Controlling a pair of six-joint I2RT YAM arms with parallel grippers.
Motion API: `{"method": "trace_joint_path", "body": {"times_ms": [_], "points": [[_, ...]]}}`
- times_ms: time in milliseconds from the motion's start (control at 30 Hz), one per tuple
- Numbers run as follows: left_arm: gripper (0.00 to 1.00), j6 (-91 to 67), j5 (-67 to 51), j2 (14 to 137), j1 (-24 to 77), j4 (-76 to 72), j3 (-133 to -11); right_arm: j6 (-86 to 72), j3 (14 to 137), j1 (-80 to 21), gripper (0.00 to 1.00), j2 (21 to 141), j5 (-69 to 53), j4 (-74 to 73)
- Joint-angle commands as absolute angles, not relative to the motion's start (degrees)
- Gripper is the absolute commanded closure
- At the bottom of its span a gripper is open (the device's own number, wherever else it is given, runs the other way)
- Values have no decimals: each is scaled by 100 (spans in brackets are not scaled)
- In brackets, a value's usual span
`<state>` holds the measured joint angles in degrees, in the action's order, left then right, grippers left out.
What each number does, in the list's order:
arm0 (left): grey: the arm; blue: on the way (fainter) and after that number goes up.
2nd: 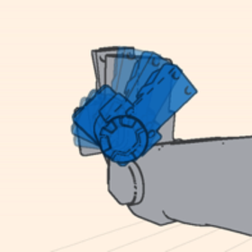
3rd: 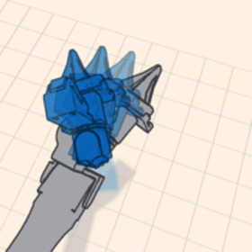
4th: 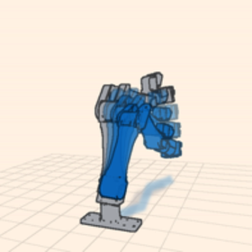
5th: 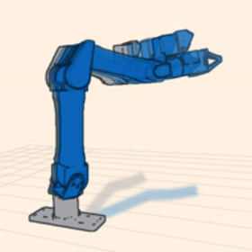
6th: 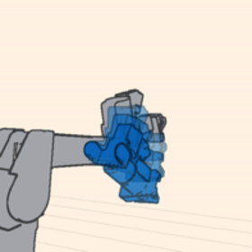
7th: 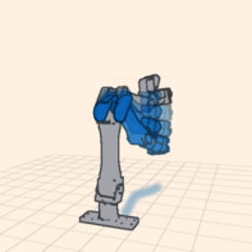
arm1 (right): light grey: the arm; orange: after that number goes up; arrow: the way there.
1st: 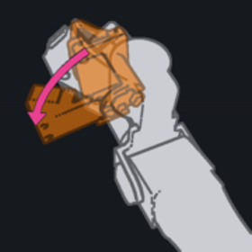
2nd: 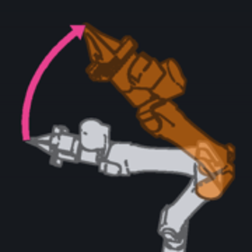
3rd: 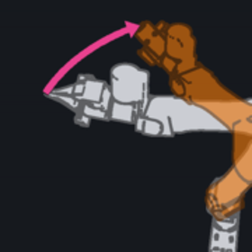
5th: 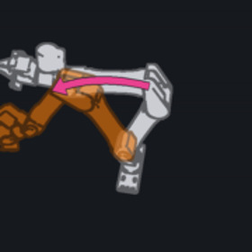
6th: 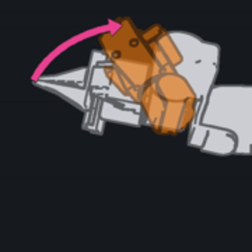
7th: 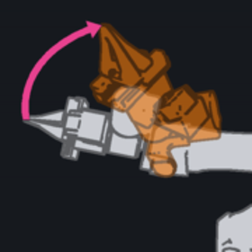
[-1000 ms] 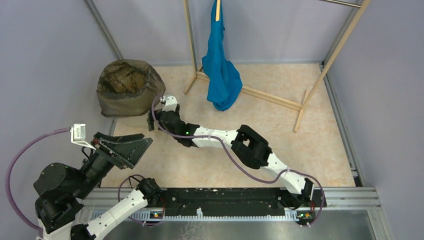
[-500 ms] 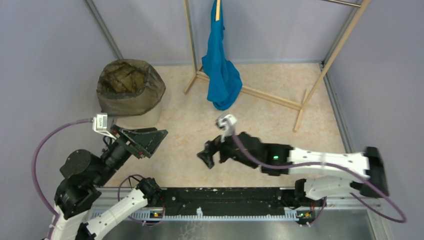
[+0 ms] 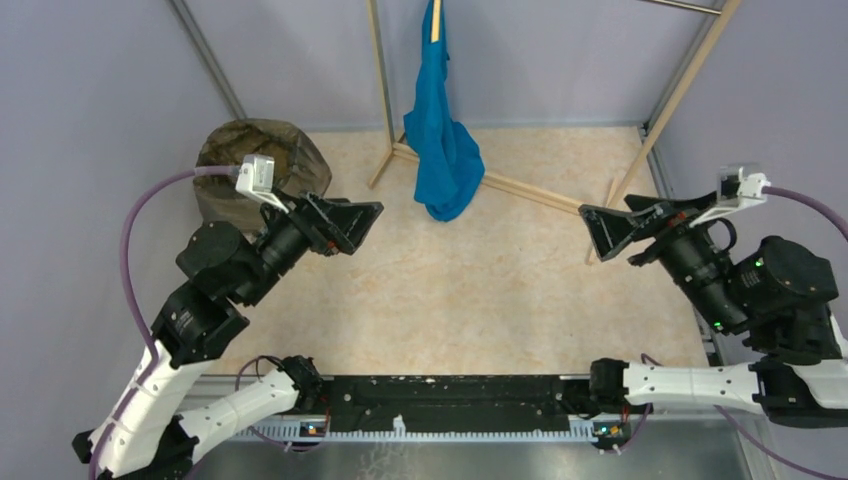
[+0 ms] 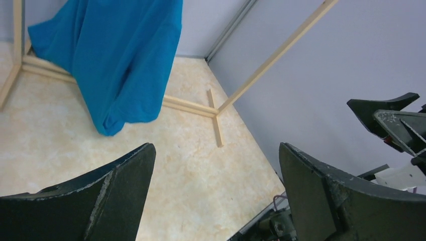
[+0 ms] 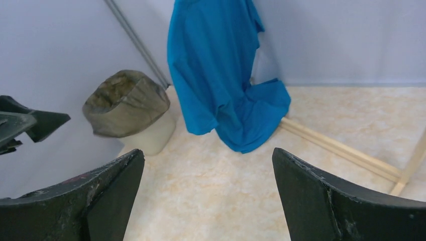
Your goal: Put the trash bags into the trash bin
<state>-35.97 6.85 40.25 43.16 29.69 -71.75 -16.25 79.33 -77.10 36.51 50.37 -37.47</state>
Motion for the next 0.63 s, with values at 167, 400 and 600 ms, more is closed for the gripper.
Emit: {"method": "trace_joint_path", "body": {"times_ms": [167, 400, 600], "points": [[1, -2213, 1247, 4566, 4299, 1967, -7863, -805, 8113, -7701, 1, 3818, 5608, -3874], [1, -2004, 1441, 4666, 4298, 1820, -7754, -976, 7979, -7699, 1, 3748, 5764, -3890], [1, -2117, 1446, 4598, 4298, 1807, -7645, -1149, 7663, -7699, 1, 3581, 5789, -3721]]}}
